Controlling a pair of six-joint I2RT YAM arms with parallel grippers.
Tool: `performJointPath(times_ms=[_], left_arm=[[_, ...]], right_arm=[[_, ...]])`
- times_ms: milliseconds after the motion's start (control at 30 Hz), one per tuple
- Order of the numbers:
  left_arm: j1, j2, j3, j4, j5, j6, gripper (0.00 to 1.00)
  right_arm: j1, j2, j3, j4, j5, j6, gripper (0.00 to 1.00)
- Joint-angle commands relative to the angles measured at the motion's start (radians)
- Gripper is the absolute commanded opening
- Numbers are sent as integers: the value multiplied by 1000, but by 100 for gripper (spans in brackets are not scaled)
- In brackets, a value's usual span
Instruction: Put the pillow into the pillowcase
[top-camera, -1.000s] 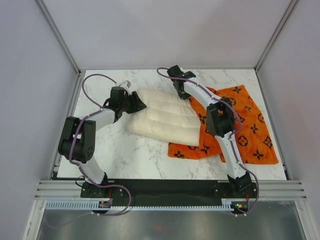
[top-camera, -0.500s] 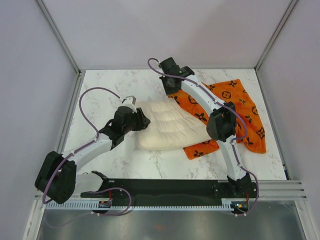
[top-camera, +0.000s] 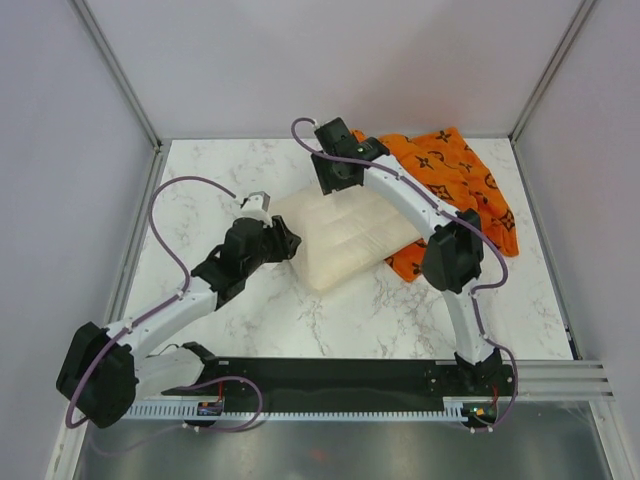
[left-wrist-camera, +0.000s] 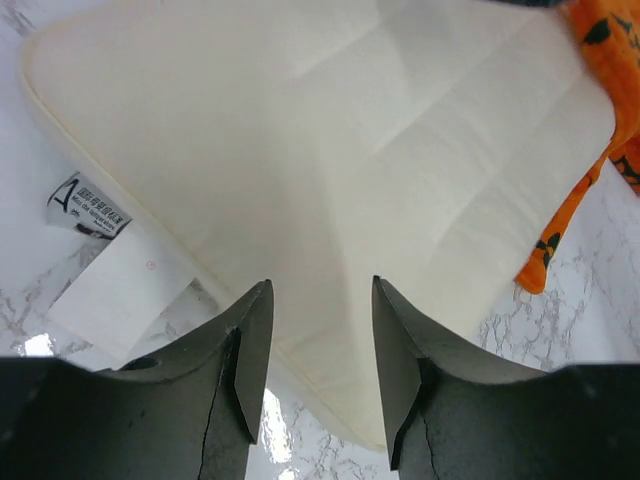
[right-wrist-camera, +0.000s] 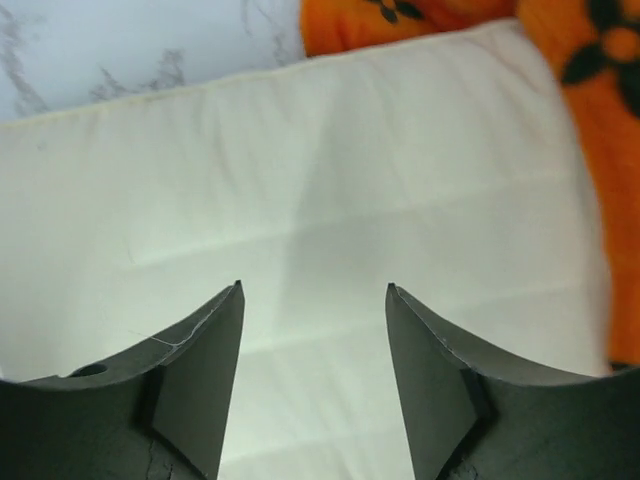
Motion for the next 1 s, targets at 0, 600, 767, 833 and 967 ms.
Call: performJointPath(times_ms=[0,600,767,833,967], left_arm=[[-7,-52,0,50,-99,-3,51],[20,128,3,13,-45,-82,100],[22,315,95,48,-10,-151,100],[22,404,143,48,2,-173,100],[22,504,184,117,10,-207,52]], right_arm=[[-12,-171,-112,20,155,-25,67],[-9,-682,-835,269,118,18,84],[0,-742,-887,279,105,23,86],[3,-769,-931,293,98,26,87],[3,-855,-1007,307,85,44,87]])
